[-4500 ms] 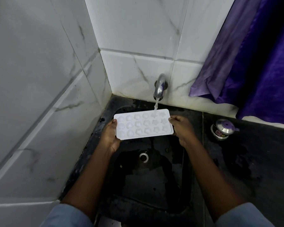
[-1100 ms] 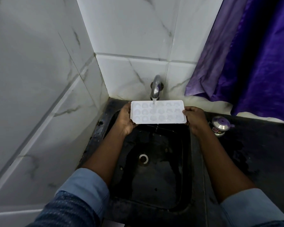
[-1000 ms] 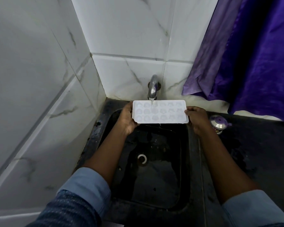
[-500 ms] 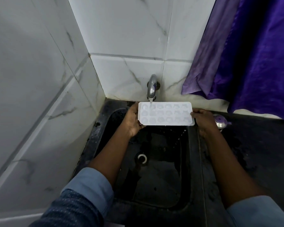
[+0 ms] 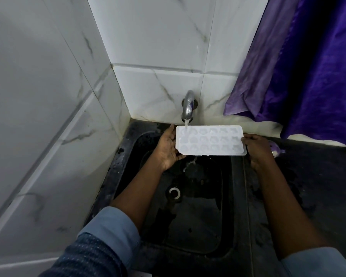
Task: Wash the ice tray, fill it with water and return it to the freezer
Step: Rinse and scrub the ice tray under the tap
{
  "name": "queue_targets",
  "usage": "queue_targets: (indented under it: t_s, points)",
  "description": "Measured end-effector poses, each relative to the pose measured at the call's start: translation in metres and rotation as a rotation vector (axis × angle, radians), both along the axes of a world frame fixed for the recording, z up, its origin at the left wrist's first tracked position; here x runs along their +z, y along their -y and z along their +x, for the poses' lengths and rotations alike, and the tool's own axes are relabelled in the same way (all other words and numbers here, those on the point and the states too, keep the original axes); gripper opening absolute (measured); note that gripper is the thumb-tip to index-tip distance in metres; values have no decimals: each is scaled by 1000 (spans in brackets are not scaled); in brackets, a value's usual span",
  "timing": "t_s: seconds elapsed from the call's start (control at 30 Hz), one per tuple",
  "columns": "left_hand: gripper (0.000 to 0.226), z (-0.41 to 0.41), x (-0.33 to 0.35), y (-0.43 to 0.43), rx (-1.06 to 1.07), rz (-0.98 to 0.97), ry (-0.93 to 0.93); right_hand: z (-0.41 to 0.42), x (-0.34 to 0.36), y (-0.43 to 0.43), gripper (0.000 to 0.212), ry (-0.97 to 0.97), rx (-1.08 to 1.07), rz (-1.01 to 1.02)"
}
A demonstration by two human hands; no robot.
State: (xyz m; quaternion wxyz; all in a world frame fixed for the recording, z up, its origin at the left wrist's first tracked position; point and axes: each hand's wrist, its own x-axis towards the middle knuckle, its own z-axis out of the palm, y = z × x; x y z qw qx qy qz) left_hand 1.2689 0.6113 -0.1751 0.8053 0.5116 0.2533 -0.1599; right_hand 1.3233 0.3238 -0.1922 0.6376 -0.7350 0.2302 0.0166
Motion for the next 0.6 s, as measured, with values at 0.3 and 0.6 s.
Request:
queue_targets:
  t_s: [0.3,0.6]
  points:
    - [53,-15,-14,-9,32,-42,16,-18,-4,-9,15,-18,9,25]
    - [57,-39,-23,-42,185,-123,-17,-25,0,-56,14,-35,144,32]
